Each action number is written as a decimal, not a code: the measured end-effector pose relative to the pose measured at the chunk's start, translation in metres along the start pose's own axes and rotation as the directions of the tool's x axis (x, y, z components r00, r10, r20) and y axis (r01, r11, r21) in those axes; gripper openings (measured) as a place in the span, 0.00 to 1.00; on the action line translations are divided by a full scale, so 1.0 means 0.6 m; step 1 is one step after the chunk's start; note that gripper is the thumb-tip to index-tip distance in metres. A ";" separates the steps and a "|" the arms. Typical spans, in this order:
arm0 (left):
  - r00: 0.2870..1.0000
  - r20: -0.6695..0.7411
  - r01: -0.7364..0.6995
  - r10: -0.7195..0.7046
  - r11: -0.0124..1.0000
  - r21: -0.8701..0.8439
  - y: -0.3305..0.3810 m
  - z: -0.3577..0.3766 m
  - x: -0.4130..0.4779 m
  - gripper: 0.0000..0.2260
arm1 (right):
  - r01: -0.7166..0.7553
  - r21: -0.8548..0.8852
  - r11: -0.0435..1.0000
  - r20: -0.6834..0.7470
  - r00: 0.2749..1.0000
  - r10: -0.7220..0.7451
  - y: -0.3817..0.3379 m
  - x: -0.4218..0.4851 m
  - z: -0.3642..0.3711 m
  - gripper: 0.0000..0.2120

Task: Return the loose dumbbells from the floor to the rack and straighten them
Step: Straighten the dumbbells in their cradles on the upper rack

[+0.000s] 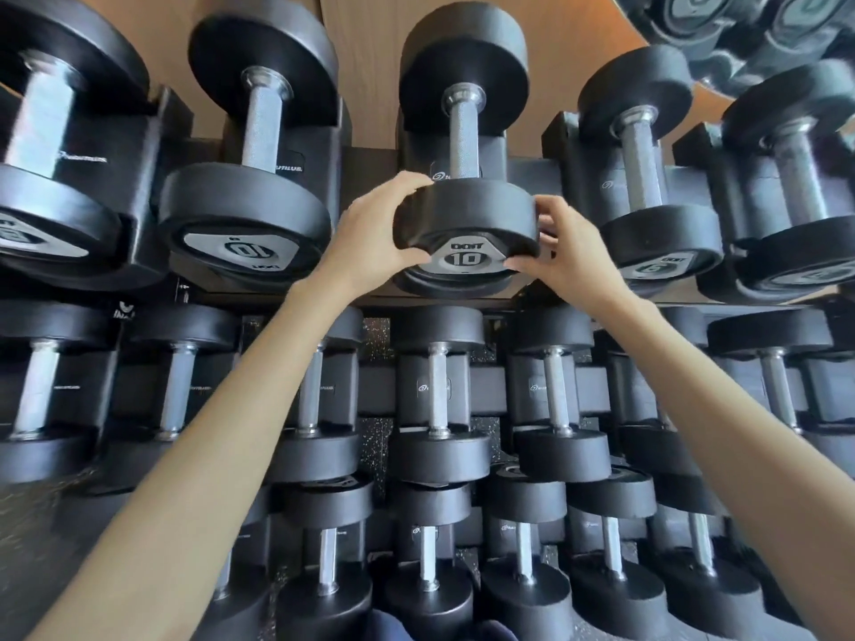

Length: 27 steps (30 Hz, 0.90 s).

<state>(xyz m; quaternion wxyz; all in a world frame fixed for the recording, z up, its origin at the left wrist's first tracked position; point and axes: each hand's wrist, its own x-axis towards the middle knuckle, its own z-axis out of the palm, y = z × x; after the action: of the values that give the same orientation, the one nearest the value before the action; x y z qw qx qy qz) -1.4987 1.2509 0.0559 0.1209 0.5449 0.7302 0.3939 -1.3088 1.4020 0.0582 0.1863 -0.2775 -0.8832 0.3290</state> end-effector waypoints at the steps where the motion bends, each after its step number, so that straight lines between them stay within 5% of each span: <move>1: 0.999 -0.048 0.014 -0.022 0.988 -0.153 -0.012 0.010 -0.011 0.30 | 0.059 -0.058 0.997 -0.007 0.998 -0.059 -0.005 0.001 -0.005 0.32; 7: 0.954 -0.089 0.174 -0.286 0.772 -0.611 -0.035 0.067 -0.033 0.31 | 0.128 -0.098 0.987 -0.036 0.991 -0.132 -0.020 -0.003 0.001 0.28; 16: 0.988 -0.150 0.011 -0.046 0.975 -0.221 -0.013 0.048 -0.007 0.32 | 0.030 0.203 0.979 -0.122 0.992 -0.005 0.011 -0.015 0.020 0.27; 27: 0.981 -0.090 0.162 -0.175 0.978 -0.133 -0.008 0.036 -0.032 0.30 | 0.084 0.090 0.992 0.002 0.996 -0.085 0.002 -0.006 0.006 0.30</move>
<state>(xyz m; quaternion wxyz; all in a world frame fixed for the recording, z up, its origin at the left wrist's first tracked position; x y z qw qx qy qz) -1.4817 1.2428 0.0333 0.1505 0.4519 0.7529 0.4541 -1.3075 1.3987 0.0540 0.2100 -0.2303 -0.8789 0.3610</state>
